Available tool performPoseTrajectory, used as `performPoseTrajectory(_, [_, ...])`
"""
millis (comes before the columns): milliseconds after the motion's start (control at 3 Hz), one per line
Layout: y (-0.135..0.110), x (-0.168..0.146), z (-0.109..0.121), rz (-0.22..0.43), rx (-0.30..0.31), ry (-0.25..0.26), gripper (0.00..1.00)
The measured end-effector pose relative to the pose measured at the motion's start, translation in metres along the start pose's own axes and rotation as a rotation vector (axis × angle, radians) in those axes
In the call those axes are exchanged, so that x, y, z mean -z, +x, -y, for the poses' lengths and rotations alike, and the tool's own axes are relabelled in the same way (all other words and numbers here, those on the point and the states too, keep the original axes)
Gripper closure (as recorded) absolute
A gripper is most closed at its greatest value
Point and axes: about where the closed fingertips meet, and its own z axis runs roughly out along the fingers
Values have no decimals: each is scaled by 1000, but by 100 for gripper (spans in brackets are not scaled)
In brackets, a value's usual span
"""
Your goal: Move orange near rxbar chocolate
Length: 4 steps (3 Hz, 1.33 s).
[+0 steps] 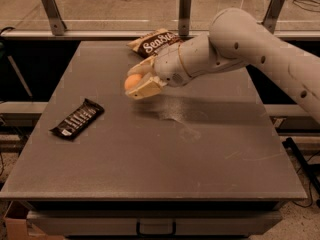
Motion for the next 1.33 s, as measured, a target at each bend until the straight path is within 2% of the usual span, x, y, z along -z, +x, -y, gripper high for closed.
performPoseTrajectory(667, [-13, -41, -23, 71, 11, -98, 100])
performPoseTrajectory(1000, [-16, -57, -33, 84, 10, -147, 82])
performPoseTrajectory(1333, [-17, -66, -39, 84, 11, -173, 58])
